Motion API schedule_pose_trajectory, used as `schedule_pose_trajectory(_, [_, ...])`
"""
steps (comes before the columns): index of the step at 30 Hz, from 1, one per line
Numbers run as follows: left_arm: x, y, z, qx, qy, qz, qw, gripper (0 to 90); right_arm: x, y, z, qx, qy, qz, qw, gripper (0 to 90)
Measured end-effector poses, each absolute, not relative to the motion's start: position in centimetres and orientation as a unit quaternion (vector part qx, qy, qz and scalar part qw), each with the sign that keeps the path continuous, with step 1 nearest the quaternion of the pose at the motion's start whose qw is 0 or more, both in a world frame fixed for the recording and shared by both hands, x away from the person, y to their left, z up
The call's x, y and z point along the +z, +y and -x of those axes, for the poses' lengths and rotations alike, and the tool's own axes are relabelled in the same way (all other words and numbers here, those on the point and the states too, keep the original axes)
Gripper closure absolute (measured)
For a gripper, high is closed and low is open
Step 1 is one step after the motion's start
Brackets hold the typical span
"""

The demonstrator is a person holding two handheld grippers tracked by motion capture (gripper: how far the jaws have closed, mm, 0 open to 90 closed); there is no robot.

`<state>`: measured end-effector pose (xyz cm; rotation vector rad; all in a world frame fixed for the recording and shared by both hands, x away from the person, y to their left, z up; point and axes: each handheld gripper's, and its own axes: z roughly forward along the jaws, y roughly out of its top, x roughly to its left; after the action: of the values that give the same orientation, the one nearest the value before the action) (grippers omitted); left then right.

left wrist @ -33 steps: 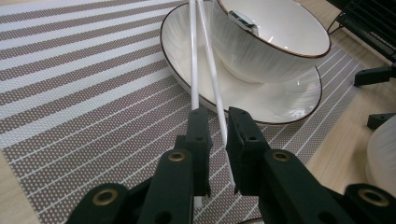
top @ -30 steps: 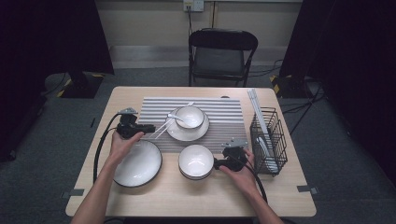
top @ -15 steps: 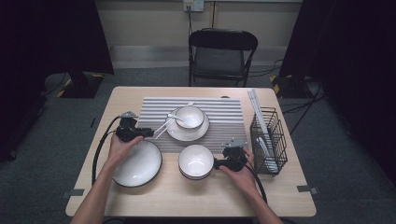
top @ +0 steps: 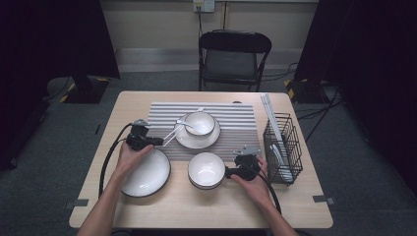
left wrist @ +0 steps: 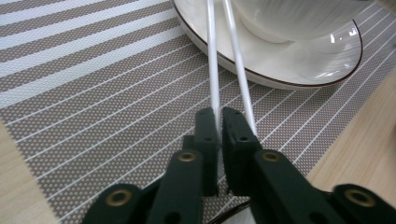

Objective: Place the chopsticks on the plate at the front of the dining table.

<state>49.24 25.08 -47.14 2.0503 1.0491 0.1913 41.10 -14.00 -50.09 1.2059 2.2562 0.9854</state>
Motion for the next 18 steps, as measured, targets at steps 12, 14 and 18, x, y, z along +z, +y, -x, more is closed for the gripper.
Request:
schedule_pose_trajectory(12, [-47.39, 24.38, -49.57, 0.078, 0.417, -0.805, 0.414, 86.2, -50.09, -14.00, -41.10, 0.352, 0.807, -0.431, 0.199, 17.4])
schedule_pose_trajectory(14, [-47.43, 24.36, -49.57, 0.077, 0.417, -0.805, 0.415, 86.1, -50.09, -14.00, -41.10, 0.352, 0.807, -0.431, 0.199, 17.4])
schedule_pose_trajectory(18, [-47.30, 24.43, -49.47, 0.071, 0.414, -0.804, 0.421, 83.2, -50.09, -14.00, -41.10, 0.352, 0.807, -0.431, 0.199, 17.4])
